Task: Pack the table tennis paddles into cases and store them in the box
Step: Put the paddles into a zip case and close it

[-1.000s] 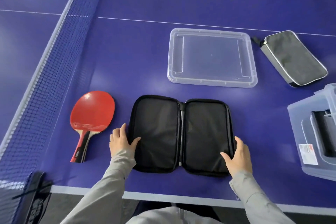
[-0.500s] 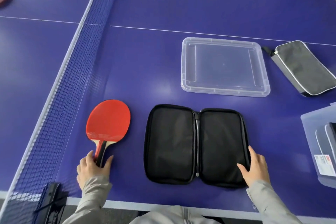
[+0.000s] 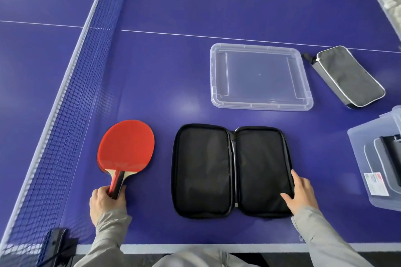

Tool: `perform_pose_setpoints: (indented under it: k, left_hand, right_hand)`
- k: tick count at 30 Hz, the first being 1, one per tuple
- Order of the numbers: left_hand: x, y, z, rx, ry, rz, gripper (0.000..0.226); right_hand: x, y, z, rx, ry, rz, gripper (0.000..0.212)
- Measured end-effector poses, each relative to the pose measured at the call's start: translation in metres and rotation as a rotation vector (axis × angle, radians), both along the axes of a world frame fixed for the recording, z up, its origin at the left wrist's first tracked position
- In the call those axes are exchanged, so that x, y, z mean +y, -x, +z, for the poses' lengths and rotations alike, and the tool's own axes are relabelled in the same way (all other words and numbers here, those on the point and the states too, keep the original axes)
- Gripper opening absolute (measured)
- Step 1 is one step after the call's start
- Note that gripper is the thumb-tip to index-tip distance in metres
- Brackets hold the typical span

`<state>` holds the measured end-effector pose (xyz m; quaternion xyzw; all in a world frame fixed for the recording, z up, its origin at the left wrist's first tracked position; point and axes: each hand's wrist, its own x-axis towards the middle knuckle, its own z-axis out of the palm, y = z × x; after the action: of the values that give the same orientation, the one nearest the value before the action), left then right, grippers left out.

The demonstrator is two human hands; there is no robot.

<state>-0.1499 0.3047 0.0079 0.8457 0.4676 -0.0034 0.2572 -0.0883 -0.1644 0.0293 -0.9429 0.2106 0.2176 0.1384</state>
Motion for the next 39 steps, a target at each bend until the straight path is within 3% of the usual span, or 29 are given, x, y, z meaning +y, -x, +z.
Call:
perform_pose_setpoints:
  k: [13,28,39]
  left_hand:
    - [-0.089,0.003,0.036,-0.071,-0.005,0.031,0.029]
    - [-0.364,-0.016,0.025,-0.189,0.158,-0.024,0.027]
    - [-0.416,-0.026,0.001,-0.111,0.138,0.001,0.029]
  right_hand:
    - [-0.033,0.006,-0.001,0.007,0.007,0.302,0.079]
    - [-0.064,0.003,-0.026,-0.086,-0.064,0.578,0.078]
    - [-0.069,0.005,-0.034,-0.145,-0.133,0.594,0.078]
